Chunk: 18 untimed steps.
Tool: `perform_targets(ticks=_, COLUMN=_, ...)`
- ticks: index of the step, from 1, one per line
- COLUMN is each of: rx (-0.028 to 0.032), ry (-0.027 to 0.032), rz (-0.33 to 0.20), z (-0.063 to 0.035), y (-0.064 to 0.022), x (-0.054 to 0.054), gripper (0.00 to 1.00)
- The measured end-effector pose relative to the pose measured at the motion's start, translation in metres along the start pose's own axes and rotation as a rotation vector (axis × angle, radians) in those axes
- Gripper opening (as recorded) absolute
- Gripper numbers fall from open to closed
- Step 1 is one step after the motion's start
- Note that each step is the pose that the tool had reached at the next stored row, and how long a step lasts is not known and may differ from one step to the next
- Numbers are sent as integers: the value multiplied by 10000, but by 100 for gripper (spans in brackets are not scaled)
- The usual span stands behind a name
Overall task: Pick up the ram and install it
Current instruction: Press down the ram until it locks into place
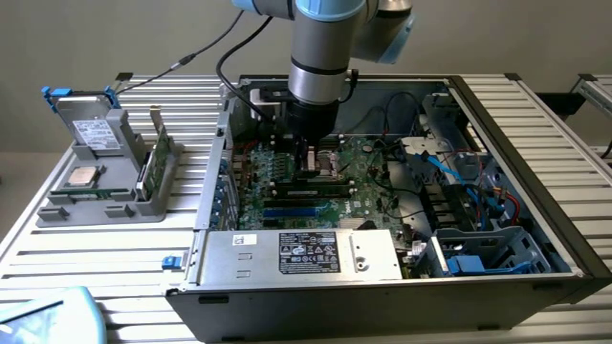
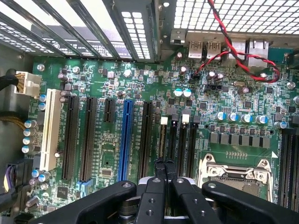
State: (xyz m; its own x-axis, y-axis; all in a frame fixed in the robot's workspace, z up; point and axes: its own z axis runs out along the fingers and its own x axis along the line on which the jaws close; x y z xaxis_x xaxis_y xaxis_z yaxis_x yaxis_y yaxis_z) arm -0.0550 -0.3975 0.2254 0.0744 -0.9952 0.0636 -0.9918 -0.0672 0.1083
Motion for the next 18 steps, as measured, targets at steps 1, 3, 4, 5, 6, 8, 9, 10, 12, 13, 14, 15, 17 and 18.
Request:
perform_targets(ticks=1, rx=0, ry=1, rz=0, z=1, y=0, x=0, gripper=10)
perform_targets(ticks=3, rx=0, ry=1, rz=0, z=1, y=0, x=0, gripper=10)
perform_targets(ticks=4, rx=5, ry=-7, rz=0, z=-4, y=0, x=-1, gripper=10)
perform_targets(ticks=5, rx=12, ry=-18, rz=0, z=-20, y=1, x=-1, gripper=10)
perform_targets(ticks=6, rx=7, ry=-11, rz=0, z=-48, y=4, x=1, gripper=10)
perform_targets(ticks=8, rx=4, ry=-16, rz=-2, z=-89, y=9, x=8, gripper=10)
perform_targets(ticks=9, rx=6, ry=-31, rz=-4, z=-96, y=9, x=17, gripper=10)
perform_targets(ticks=10, rx=7, ry=-48, rz=-5, z=-104, y=6, x=32, gripper=10)
perform_targets(ticks=12, rx=9, ry=-100, rz=-10, z=-118, y=-9, x=69, gripper=10)
perform_targets(ticks=13, rx=12, ry=-128, rz=-13, z=-124, y=-21, x=89, gripper=10)
perform_targets(ticks=14, rx=14, ry=-155, rz=-17, z=-129, y=-34, x=107, gripper=10)
perform_targets(ticks=15, rx=15, ry=-177, rz=-19, z=-134, y=-52, x=123, gripper=10)
perform_targets(ticks=17, rx=18, ry=-214, rz=-21, z=-144, y=-100, x=149, gripper=10)
perform_targets(ticks=18, rx=19, ry=-225, rz=-23, z=-150, y=-127, x=158, gripper=10)
